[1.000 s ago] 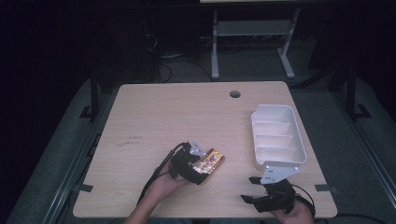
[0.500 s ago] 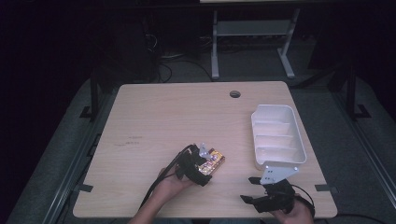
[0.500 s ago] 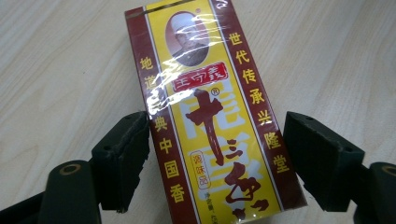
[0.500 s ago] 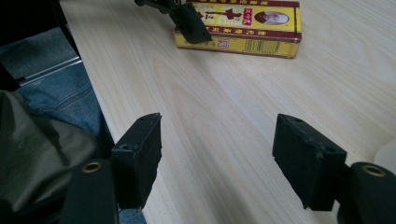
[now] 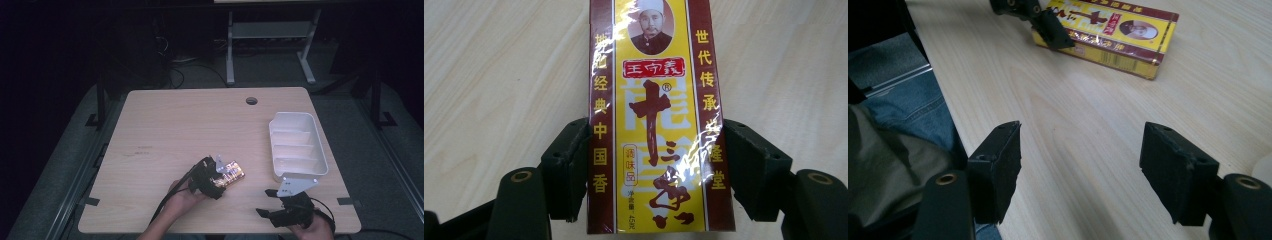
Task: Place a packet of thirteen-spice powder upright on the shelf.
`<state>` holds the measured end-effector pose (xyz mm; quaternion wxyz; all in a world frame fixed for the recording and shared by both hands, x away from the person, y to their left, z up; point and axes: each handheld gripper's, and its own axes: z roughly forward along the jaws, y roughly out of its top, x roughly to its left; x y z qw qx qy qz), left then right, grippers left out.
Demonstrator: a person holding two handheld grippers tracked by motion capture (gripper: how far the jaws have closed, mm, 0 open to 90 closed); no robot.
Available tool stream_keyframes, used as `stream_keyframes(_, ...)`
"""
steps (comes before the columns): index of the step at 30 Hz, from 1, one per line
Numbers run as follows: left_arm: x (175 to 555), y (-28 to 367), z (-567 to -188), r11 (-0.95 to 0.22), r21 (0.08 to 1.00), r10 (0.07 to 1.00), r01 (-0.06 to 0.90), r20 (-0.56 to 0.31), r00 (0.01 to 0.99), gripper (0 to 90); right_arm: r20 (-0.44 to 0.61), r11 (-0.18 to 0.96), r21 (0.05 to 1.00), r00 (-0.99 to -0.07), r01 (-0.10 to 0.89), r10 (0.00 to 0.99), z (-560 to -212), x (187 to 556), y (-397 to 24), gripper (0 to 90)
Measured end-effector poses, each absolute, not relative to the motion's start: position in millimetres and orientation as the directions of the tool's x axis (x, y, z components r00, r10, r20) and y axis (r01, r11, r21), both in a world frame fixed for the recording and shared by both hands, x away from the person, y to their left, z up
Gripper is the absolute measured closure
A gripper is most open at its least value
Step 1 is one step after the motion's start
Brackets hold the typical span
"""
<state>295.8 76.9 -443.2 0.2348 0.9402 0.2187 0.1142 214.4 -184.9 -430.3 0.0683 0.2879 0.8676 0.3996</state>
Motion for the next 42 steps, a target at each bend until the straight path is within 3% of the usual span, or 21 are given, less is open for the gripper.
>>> stream_keyframes(8,281,85,-441,-0.785,0.524,0.443,0.331,0.100,0.891,32.7,0.157,0.495,0.731,-0.821,0.470,0.549,-425,222,-179,32.2)
stream_keyframes(21,258,114,-430,-0.745,0.584,0.458,0.322,0.098,0.884,32.6,0.141,0.506,0.735,-0.831,0.452,0.538,-403,247,-160,29.2)
stream_keyframes(42,239,136,-428,-0.702,0.658,0.466,0.271,0.138,0.874,32.5,0.251,0.440,0.737,-0.812,0.513,0.527,-410,260,-144,29.2)
